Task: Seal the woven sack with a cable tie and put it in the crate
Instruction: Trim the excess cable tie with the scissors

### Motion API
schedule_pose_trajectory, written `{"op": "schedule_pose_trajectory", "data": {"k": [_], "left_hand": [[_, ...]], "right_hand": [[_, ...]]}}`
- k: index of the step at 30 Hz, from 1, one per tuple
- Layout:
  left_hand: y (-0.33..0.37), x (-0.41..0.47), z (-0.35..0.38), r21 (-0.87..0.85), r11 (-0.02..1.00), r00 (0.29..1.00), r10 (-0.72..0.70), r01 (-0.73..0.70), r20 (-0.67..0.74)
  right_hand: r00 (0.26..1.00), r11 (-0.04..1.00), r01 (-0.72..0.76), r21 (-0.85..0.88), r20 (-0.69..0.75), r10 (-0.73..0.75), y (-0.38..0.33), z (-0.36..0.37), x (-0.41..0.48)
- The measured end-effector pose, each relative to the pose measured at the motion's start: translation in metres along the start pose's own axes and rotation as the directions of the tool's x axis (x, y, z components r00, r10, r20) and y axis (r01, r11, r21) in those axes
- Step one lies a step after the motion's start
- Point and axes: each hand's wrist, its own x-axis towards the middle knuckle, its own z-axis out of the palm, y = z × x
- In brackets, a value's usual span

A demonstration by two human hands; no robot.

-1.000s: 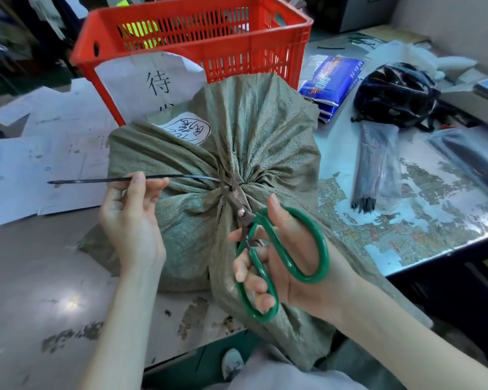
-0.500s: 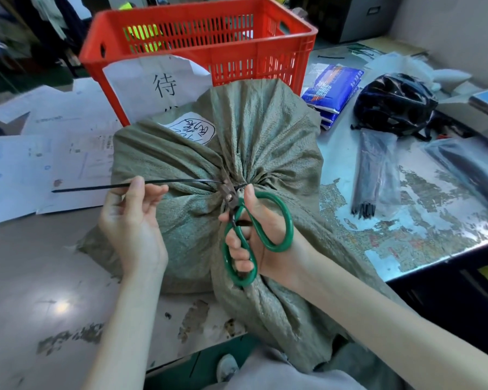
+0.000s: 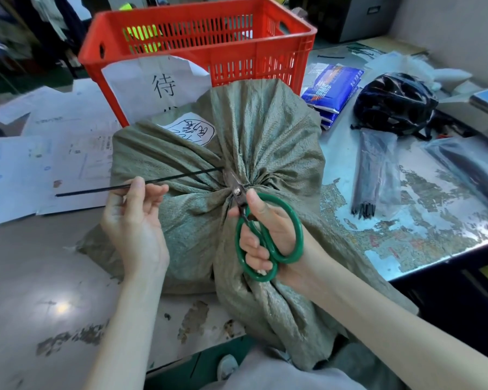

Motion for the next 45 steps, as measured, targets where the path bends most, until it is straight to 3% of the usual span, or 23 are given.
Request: {"op": "schedule_pose_trajectory", "data": {"k": [7,11,15,24,29,34,41,45], "left_hand": [[-0.012,-0.015,0.014,0.017,0.999,0.999,-0.036,0.036,0.022],[-0.019,-0.023,0.026,0.026,0.998,0.993,-0.066,0.064,0.095],[-0.027,-0.03,0.037,0.028,0.995,0.983,-0.098,0.094,0.153],[-0.041,-0.039,0.061,0.089,0.993,0.954,-0.102,0.08,0.283],[-0.044,-0.039,0.066,0.126,0.991,0.942,-0.078,0.038,0.327],[-0.043,-0.038,0.065,0.14,0.99,0.944,-0.055,0.009,0.325],[-0.039,-0.035,0.066,0.09,0.994,0.942,0.022,-0.056,0.336],[-0.041,-0.032,0.063,0.134,0.99,0.929,-0.011,-0.042,0.371]], "right_hand": [[0.964,0.941,0.245,-0.232,-0.041,-0.261,-0.03,-0.015,-0.01],[0.882,0.837,0.323,-0.441,-0.18,-0.435,-0.053,-0.037,-0.014],[0.798,0.784,0.319,-0.533,-0.296,-0.526,-0.068,-0.07,-0.012],[0.702,0.766,-0.027,-0.642,-0.558,-0.443,-0.065,-0.159,-0.007],[0.617,0.607,-0.315,-0.73,-0.643,-0.454,-0.055,-0.205,0.0],[0.598,0.462,-0.48,-0.746,-0.663,-0.45,-0.041,-0.229,-0.001],[0.625,0.223,-0.597,-0.771,-0.621,-0.473,-0.024,-0.252,0.003],[0.643,0.189,-0.631,-0.752,-0.644,-0.415,-0.021,-0.256,0.008]]}}
